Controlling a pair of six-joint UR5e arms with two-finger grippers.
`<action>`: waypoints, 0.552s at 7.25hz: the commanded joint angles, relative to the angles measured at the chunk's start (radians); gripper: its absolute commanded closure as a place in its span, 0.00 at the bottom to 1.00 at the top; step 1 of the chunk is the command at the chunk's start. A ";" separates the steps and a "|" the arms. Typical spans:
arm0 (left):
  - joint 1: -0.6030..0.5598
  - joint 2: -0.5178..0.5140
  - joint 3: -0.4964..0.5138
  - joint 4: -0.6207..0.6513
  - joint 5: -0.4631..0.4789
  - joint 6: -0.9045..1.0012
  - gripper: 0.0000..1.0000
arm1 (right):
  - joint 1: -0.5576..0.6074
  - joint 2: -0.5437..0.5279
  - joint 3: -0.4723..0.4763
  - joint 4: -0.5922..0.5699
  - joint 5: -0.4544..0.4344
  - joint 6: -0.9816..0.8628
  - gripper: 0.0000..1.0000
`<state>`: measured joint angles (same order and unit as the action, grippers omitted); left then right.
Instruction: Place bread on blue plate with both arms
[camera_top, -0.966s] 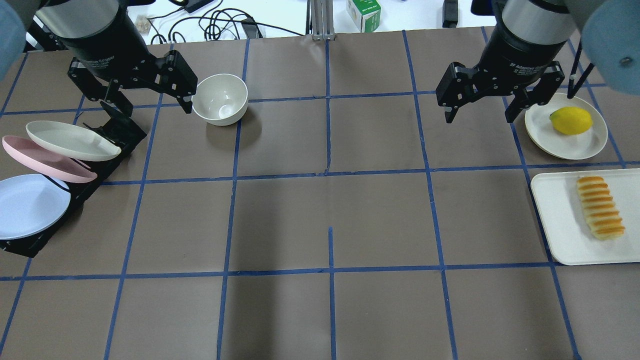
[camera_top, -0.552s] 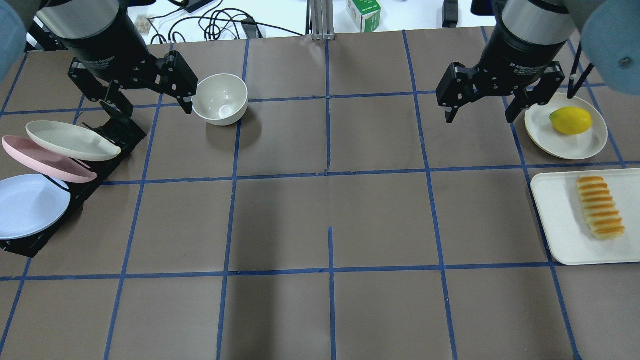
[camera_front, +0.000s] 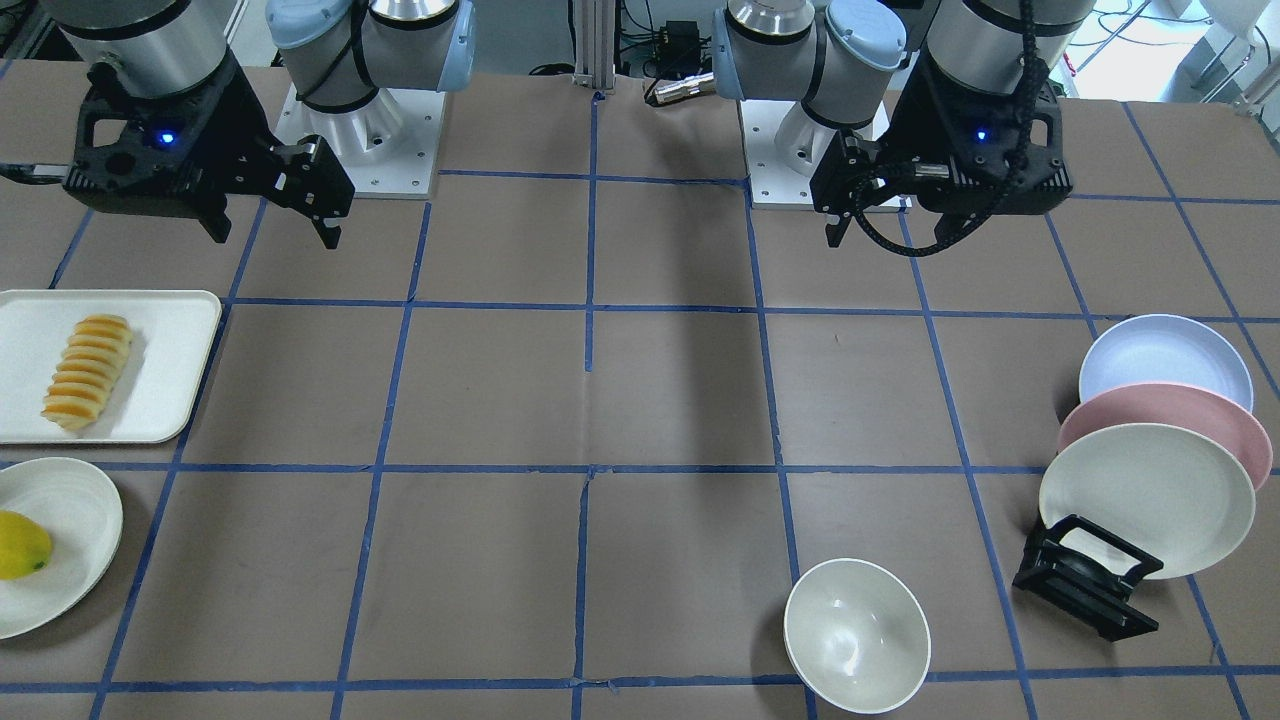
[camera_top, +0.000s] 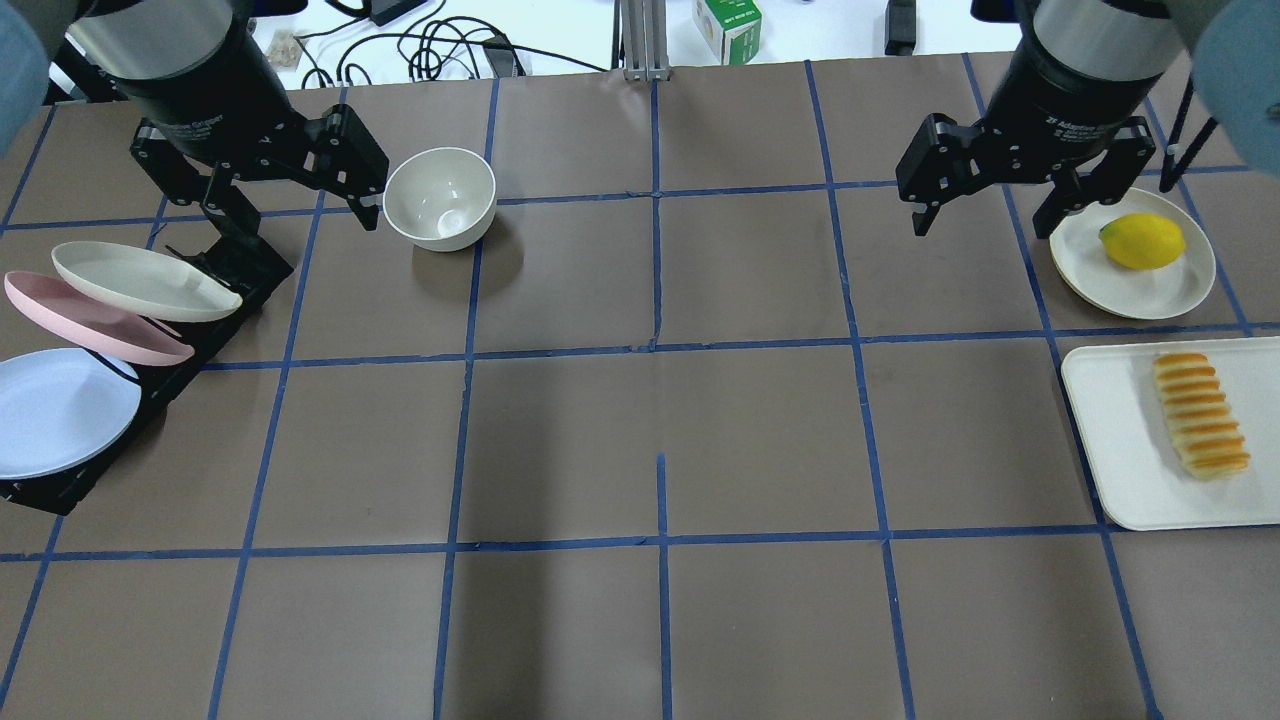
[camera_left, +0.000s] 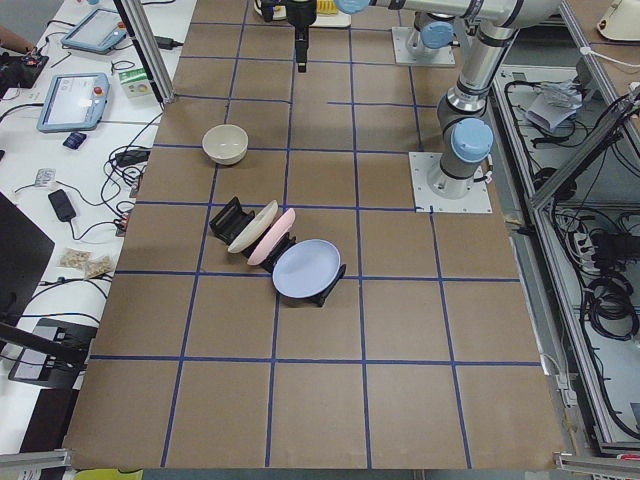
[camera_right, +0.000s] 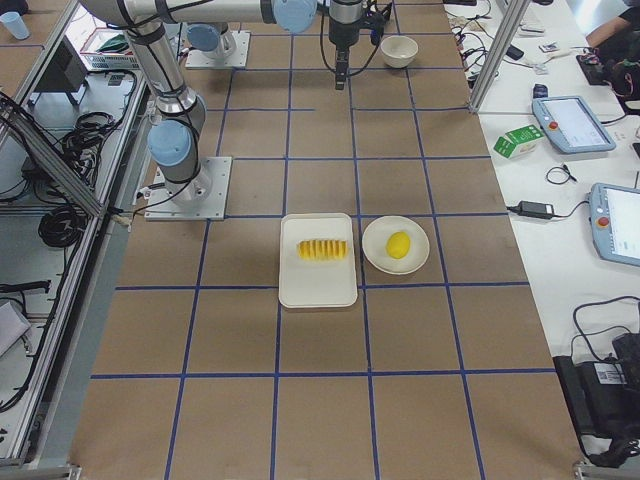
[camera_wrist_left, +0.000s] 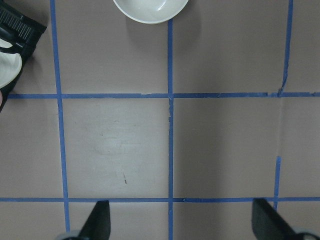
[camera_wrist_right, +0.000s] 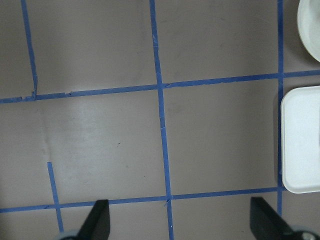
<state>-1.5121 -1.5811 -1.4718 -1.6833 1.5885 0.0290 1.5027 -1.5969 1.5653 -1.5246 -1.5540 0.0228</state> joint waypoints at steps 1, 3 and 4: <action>0.238 0.010 -0.034 -0.039 0.010 0.140 0.00 | -0.088 0.002 0.001 0.003 -0.009 -0.009 0.00; 0.465 -0.032 -0.065 -0.032 0.019 0.361 0.00 | -0.230 0.009 0.022 -0.003 -0.049 -0.053 0.00; 0.587 -0.052 -0.093 0.009 0.025 0.478 0.00 | -0.321 0.009 0.059 -0.012 -0.067 -0.207 0.00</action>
<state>-1.0691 -1.6091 -1.5357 -1.7055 1.6078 0.3730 1.2864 -1.5900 1.5893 -1.5285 -1.5941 -0.0529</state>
